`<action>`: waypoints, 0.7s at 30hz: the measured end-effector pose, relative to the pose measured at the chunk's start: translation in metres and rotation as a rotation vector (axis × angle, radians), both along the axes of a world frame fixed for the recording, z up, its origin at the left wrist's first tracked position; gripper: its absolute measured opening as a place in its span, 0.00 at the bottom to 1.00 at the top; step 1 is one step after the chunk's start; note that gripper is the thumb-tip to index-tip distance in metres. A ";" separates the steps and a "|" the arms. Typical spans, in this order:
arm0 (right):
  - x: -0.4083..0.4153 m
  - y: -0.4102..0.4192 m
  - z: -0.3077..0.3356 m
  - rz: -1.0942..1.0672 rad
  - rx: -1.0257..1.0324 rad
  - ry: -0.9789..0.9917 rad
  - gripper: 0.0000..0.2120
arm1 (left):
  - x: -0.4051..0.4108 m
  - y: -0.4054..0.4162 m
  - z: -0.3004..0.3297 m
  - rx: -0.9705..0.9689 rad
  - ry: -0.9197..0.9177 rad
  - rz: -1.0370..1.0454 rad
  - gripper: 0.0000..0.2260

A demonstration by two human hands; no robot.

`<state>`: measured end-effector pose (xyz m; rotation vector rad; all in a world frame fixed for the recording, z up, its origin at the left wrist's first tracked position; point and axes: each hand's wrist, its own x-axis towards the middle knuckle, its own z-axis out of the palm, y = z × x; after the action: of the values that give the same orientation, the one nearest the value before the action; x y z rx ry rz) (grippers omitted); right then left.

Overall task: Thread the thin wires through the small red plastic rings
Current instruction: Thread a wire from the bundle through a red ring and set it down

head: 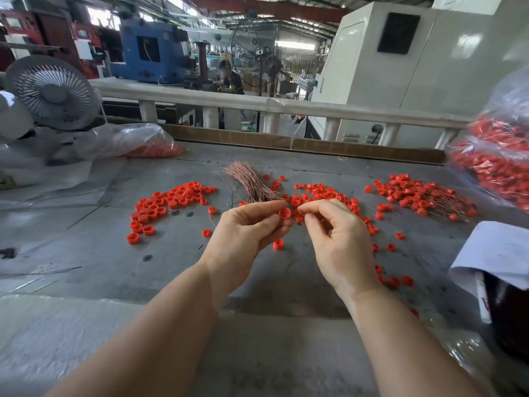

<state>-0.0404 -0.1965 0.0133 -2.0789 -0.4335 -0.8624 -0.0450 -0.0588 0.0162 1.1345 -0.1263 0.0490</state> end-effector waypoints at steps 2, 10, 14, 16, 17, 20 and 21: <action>0.000 0.000 0.000 0.010 0.011 -0.007 0.06 | -0.001 0.000 0.001 -0.036 0.000 -0.016 0.11; 0.000 -0.001 0.001 0.058 0.001 -0.025 0.06 | -0.003 0.002 0.002 -0.054 -0.026 -0.077 0.10; -0.001 -0.001 0.001 0.074 -0.006 -0.023 0.06 | -0.003 0.001 0.003 -0.093 -0.009 -0.078 0.10; -0.001 0.000 0.002 0.085 -0.001 -0.019 0.05 | -0.003 0.001 0.003 -0.099 -0.015 -0.075 0.09; -0.002 0.000 0.002 0.088 0.001 -0.014 0.05 | -0.004 0.001 0.003 -0.087 -0.021 -0.075 0.08; -0.002 0.000 0.002 0.088 -0.002 -0.005 0.05 | -0.004 0.002 0.002 -0.016 -0.032 -0.069 0.09; -0.002 0.000 0.002 0.091 -0.002 -0.009 0.05 | -0.004 0.002 0.002 -0.004 -0.031 -0.065 0.09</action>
<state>-0.0421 -0.1969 0.0149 -2.0414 -0.5293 -0.8181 -0.0486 -0.0567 0.0179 1.1252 -0.1903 0.0094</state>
